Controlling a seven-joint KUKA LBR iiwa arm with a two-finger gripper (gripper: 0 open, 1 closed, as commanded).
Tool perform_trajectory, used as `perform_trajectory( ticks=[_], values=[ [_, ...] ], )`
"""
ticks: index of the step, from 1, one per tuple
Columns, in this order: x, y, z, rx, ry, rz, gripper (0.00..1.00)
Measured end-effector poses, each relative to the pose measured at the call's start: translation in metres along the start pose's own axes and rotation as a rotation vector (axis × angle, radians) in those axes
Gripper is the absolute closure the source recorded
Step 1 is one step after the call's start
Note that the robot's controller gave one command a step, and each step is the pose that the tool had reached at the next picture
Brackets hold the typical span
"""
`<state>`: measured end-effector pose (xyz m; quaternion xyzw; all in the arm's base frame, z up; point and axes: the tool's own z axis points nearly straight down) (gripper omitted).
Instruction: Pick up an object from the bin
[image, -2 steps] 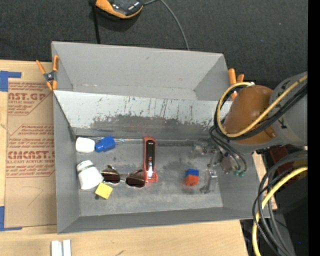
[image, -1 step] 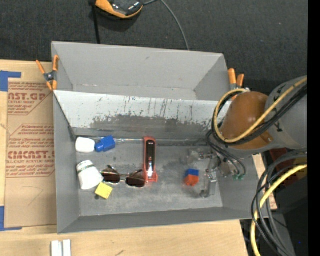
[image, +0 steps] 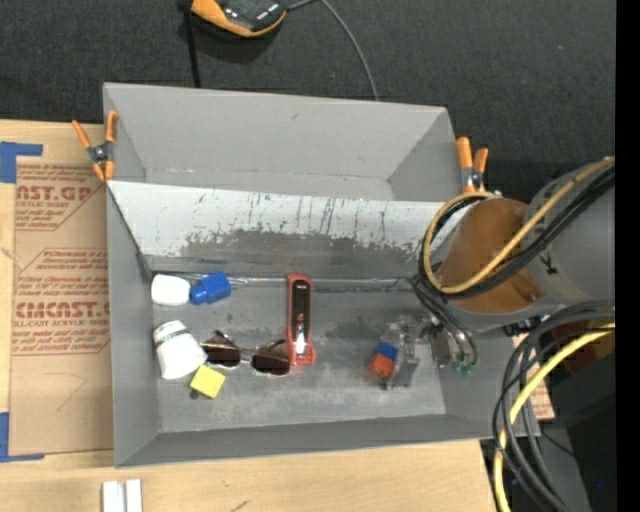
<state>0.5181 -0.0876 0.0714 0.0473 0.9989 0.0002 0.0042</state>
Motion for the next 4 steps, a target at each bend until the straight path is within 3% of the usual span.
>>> perform_trajectory(
  ticks=[4],
  values=[
    [0.001, 0.000, -0.023, -0.001, 0.004, 0.000, 1.00]
  ],
)
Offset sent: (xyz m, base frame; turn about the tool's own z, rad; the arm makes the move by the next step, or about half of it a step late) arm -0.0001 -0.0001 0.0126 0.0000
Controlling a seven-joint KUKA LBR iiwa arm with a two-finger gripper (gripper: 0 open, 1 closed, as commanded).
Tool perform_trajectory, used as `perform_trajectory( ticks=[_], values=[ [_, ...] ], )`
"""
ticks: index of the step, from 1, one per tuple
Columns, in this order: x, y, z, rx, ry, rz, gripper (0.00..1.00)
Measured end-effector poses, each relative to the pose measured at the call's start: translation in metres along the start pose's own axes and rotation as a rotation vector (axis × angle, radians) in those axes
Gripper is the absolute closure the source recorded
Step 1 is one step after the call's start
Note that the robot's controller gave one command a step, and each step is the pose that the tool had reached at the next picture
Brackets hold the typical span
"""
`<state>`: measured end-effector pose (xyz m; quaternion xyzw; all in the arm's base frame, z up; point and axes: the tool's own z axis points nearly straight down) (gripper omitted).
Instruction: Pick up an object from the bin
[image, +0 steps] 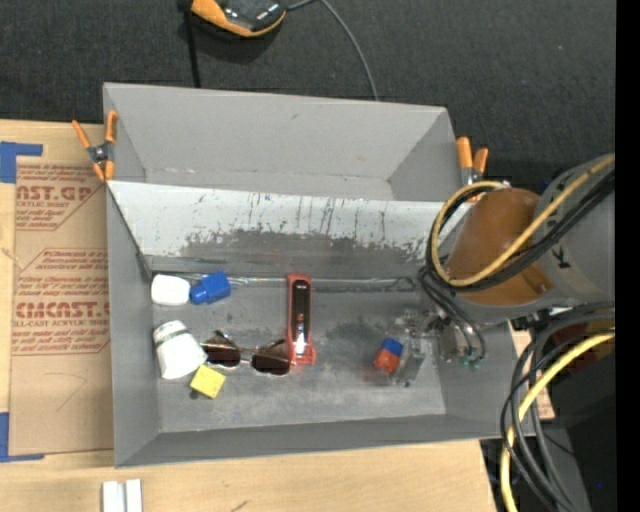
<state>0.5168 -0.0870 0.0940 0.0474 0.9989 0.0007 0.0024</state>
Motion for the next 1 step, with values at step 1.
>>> perform_trajectory(
  ticks=[1],
  values=[
    [-0.0003, 0.0001, -0.0113, 0.000, 0.000, 0.000, 1.00]
  ],
)
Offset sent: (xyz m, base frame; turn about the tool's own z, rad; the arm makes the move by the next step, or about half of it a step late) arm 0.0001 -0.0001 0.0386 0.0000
